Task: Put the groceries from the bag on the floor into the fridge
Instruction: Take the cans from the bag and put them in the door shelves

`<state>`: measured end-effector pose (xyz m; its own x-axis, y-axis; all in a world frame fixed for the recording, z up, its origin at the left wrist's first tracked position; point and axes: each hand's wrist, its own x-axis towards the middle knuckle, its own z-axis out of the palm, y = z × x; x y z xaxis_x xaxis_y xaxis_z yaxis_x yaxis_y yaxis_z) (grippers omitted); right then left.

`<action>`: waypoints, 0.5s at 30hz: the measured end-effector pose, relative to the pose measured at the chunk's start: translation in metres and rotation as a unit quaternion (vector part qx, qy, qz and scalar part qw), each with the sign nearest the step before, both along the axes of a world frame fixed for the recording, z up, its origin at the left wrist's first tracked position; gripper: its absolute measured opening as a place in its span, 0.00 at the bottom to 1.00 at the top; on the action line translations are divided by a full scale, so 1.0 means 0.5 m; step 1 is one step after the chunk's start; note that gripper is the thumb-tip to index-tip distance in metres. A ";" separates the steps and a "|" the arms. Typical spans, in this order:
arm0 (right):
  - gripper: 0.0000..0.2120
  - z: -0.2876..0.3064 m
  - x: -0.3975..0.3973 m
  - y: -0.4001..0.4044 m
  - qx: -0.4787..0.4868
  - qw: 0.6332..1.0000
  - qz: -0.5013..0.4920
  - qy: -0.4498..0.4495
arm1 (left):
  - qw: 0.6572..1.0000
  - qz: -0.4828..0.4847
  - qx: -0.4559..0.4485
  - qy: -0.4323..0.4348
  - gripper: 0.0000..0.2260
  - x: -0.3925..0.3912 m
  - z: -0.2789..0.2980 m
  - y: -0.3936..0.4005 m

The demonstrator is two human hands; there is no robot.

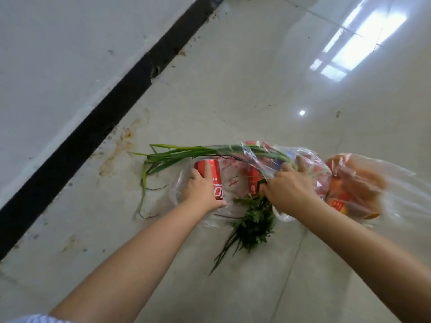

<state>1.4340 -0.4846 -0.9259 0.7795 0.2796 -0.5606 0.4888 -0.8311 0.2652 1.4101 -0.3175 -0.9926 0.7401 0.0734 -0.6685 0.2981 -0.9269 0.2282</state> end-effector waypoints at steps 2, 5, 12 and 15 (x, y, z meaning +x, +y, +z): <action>0.12 -0.011 0.012 -0.009 -0.016 0.999 -0.046 -0.012 | 1.000 -0.003 0.024 -0.017 0.50 -0.007 -0.014 -0.010; 0.11 -0.032 0.025 -0.005 -0.001 0.996 -0.078 -0.035 | 0.999 0.006 0.032 -0.042 0.47 -0.009 -0.030 -0.023; 0.17 -0.082 0.011 0.023 0.086 0.987 0.125 0.055 | 0.996 0.067 -0.033 -0.042 0.49 -0.017 -0.033 0.006; 0.14 -0.105 0.008 0.031 0.055 0.995 0.080 0.014 | 0.991 0.097 -0.052 -0.079 0.42 -0.024 -0.014 0.031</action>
<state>1.4380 -0.4692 -0.9784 0.7044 0.4601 -0.5405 0.6237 -0.7648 0.1616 1.3980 -0.3018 -0.9998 0.8143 0.1618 -0.5574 0.4221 -0.8243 0.3773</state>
